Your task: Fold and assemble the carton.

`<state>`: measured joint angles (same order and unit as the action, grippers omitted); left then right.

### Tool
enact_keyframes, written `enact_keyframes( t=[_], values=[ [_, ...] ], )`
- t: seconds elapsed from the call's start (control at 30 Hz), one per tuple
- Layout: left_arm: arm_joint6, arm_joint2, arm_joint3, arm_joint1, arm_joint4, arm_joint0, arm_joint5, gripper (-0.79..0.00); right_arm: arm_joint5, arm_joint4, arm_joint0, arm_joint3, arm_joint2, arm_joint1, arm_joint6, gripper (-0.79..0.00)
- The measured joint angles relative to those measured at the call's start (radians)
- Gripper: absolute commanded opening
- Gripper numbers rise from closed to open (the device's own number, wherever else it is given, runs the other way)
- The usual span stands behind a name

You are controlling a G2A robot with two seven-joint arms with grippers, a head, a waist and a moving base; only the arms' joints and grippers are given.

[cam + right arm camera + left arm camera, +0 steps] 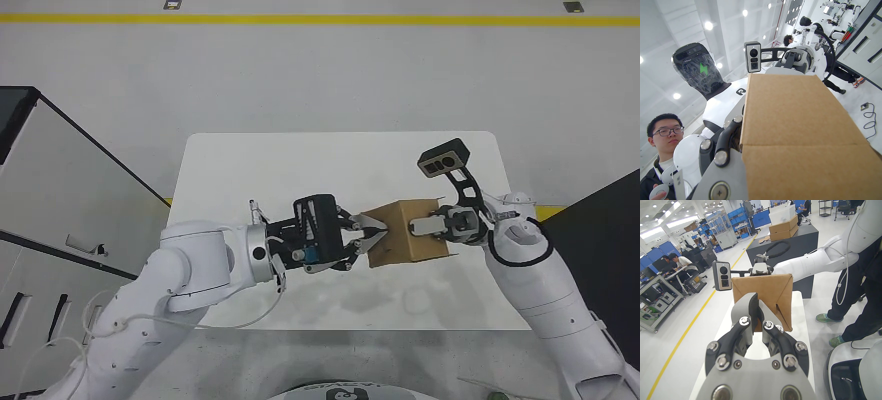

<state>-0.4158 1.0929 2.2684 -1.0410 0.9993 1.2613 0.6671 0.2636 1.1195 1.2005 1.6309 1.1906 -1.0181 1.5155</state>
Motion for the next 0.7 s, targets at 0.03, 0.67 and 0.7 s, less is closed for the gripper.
enact_keyframes(
  t=[0.03, 0.67, 0.7],
  values=[
    [-0.001, 0.004, 0.002, 0.001, -0.001, 0.002, 0.001, -0.785, 0.0, 0.001, 0.001, 0.0, 0.003, -0.001, 0.004, -0.785],
    [0.006, -0.022, 0.027, 0.001, -0.014, -0.003, 0.036, -0.785, 0.009, 0.02, 0.002, 0.002, -0.01, -0.008, 0.02, -0.785],
    [0.006, -0.027, 0.026, 0.0, -0.013, -0.006, 0.036, -0.785, 0.01, 0.02, 0.001, 0.003, -0.012, -0.008, 0.02, -0.785]
  ],
)
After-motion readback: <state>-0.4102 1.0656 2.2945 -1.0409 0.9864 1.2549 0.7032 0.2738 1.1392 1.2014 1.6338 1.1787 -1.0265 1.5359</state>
